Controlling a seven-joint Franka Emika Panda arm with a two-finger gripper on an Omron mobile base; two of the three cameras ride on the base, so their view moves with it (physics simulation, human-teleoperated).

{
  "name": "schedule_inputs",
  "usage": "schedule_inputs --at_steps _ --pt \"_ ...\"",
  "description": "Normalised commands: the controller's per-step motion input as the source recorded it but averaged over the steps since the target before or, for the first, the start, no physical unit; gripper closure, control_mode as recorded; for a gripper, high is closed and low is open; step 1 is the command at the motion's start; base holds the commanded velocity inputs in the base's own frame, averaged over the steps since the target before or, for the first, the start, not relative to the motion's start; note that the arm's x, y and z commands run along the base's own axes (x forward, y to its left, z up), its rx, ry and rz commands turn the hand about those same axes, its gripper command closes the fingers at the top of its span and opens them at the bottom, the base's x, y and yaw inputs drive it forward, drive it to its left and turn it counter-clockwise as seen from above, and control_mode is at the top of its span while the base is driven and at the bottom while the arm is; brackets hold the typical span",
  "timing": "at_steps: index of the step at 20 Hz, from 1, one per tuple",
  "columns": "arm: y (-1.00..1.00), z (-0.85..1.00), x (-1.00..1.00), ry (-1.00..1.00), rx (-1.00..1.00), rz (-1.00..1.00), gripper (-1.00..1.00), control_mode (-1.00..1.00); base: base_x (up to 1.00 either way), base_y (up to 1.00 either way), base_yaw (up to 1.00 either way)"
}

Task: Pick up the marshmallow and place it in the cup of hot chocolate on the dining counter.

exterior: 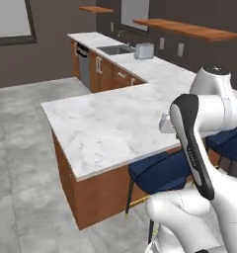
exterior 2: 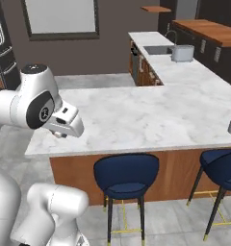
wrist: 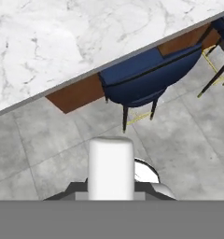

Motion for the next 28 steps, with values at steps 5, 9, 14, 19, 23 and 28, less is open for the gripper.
schedule_inputs --at_steps 5,9,14,19,23,28 --pt "0.0 0.0 0.0 0.0 0.0 0.0 1.0 1.0 0.0 -1.0 0.21" --pt "0.0 0.0 0.0 0.0 0.0 0.0 1.0 1.0 0.0 -0.96 0.06" --pt "0.0 0.0 0.0 0.0 0.0 0.0 1.0 1.0 0.0 -0.85 0.0" --pt "0.0 0.0 0.0 0.0 0.0 0.0 1.0 1.0 0.0 -0.74 0.0" --pt "0.0 0.0 0.0 0.0 0.0 0.0 1.0 1.0 0.0 -0.79 0.0" --pt "0.0 0.0 0.0 0.0 0.0 0.0 1.0 1.0 0.08 -0.71 0.0"
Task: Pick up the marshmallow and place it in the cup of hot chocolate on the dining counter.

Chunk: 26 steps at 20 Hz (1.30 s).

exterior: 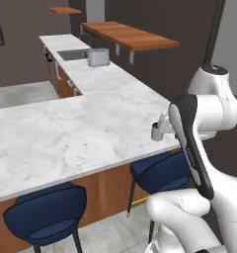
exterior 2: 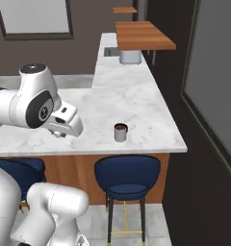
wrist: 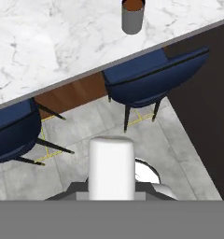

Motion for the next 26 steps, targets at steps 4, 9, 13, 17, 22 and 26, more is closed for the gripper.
schedule_inputs --at_steps 4,9,13,17,22,26 --pt "0.0 0.0 0.0 0.0 0.0 0.0 1.0 1.0 0.32 -0.41 0.04" --pt "0.0 0.0 0.0 0.0 0.0 0.0 1.0 1.0 0.51 -0.2 0.01" --pt "0.0 0.0 0.0 0.0 0.0 0.0 1.0 1.0 0.65 -0.01 0.0" --pt "0.0 0.0 0.0 0.0 0.0 0.0 1.0 1.0 0.69 0.0 0.0" --pt "0.0 0.0 0.0 0.0 0.0 0.0 1.0 1.0 0.5 -0.1 0.0" --pt "0.0 0.0 0.0 0.0 0.0 0.0 1.0 1.0 0.21 -0.25 0.0"
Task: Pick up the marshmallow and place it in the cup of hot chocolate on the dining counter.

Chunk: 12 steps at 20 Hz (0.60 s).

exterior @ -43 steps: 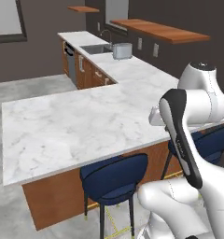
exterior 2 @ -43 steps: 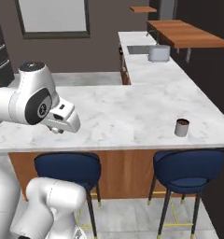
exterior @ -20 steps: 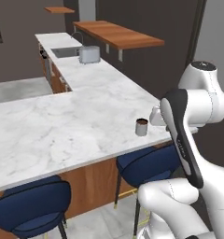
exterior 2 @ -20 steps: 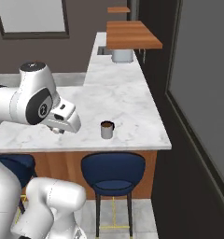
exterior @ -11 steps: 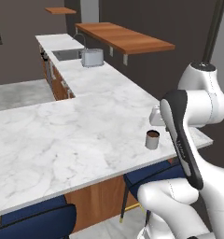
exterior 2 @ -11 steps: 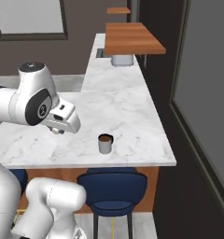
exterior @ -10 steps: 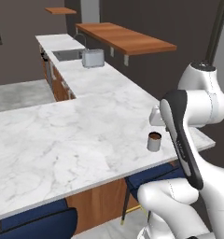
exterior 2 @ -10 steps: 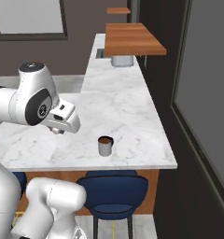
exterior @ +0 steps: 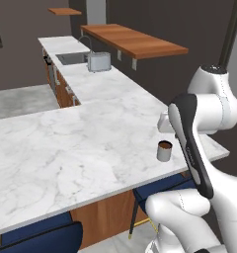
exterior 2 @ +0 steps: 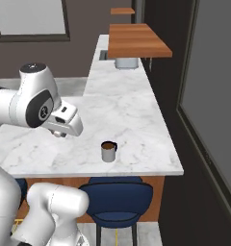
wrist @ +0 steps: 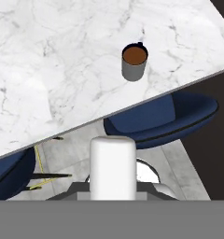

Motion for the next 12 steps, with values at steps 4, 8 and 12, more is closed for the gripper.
schedule_inputs --at_steps 4,8,12 --pt "-0.1 -0.02 0.0 0.01 0.0 0.0 1.0 -1.0 0.0 -0.11 0.0" --pt "-0.23 -0.19 0.25 0.05 0.0 -0.04 1.0 -1.0 0.0 0.0 0.0" --pt "-0.25 -0.19 0.46 0.08 0.0 -0.06 1.0 -1.0 0.0 0.0 0.0"
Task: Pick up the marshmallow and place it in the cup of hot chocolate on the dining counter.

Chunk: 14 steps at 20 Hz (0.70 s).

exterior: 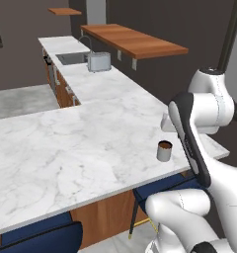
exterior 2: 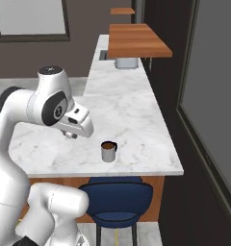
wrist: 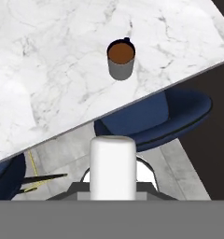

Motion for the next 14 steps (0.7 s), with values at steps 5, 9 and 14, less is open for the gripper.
schedule_inputs --at_steps 5,9,14 --pt "-0.07 -0.24 0.55 0.08 0.0 -0.01 1.0 -1.0 0.0 0.0 0.0" --pt "-0.3 -0.25 0.49 0.08 0.0 0.0 1.0 -1.0 0.0 0.0 0.0" --pt "-0.29 -0.31 0.47 0.05 0.0 0.0 1.0 -1.0 0.0 0.0 0.0"
